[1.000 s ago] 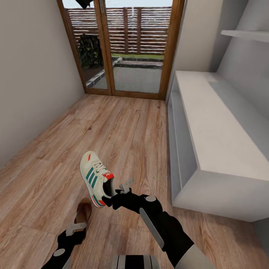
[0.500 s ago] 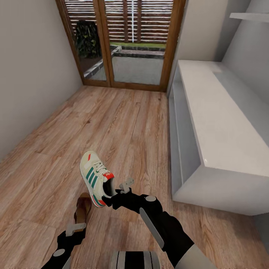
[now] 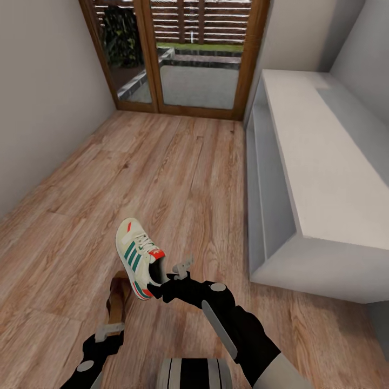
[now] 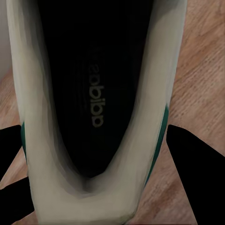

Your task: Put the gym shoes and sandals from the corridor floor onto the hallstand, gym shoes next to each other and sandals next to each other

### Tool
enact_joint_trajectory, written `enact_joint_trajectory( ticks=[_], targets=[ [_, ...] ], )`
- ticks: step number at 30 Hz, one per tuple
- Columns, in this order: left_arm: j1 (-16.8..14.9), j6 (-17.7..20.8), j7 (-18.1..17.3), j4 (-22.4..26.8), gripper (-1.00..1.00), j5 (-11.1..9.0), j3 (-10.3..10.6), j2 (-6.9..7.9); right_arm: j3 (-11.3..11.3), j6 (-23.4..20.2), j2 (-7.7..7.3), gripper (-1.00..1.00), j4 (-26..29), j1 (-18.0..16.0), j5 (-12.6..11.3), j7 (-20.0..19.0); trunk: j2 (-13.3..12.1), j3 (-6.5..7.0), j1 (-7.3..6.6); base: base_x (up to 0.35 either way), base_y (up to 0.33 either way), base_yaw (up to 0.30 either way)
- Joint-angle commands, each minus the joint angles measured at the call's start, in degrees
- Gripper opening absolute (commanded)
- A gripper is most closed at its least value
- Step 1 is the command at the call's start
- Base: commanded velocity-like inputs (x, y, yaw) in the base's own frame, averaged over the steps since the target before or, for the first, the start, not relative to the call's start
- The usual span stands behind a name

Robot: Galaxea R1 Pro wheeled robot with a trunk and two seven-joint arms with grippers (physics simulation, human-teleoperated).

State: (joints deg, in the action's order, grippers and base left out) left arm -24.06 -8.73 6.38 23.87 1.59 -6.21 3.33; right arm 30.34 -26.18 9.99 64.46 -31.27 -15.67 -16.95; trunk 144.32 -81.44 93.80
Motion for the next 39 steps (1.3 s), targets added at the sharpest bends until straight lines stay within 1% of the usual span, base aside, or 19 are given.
enact_joint_trajectory(
  ticks=[1,6,14,17,24,30,39],
  targets=[
    [0.0,-0.2,0.1,0.0,1.00,0.2,-0.1,-0.01,0.0,-0.4,0.01,-1.00,0.1,0.0,-0.4,0.0,0.0,-0.26,0.01,0.000,0.000,0.000],
    [0.0,-0.2,0.1,0.0,1.00,0.2,-0.1,-0.03,0.0,-0.3,0.01,-1.00,0.1,0.0,-0.4,0.0,0.1,-1.37,0.14,0.000,0.000,0.000],
    [0.1,-0.6,0.0,0.0,1.00,0.2,0.0,-0.07,0.0,-0.3,0.01,-1.00,0.1,0.0,-0.5,0.0,0.1,-1.37,0.14,0.000,0.000,0.000],
    [0.3,-1.0,0.1,0.0,1.00,0.2,0.0,-0.08,0.0,-0.4,0.01,-1.00,0.1,0.0,-0.5,0.0,0.1,-1.37,0.14,0.220,0.000,0.000],
    [0.3,-1.1,0.1,0.0,1.00,0.2,0.0,-0.01,0.0,-0.4,0.01,-1.00,0.1,0.0,-0.5,0.0,0.1,-1.37,0.14,0.040,0.000,0.000],
    [0.3,-1.2,0.1,0.0,1.00,0.2,0.0,0.00,0.1,-0.3,0.01,-1.00,0.1,0.0,-0.5,0.0,0.1,-1.37,0.14,0.171,0.000,0.000],
    [0.2,-1.2,0.1,0.0,1.00,0.2,-0.1,-0.07,0.1,-0.3,0.01,-1.00,0.2,0.0,-0.5,0.0,0.1,-1.37,0.14,0.016,0.000,0.000]
  ],
)
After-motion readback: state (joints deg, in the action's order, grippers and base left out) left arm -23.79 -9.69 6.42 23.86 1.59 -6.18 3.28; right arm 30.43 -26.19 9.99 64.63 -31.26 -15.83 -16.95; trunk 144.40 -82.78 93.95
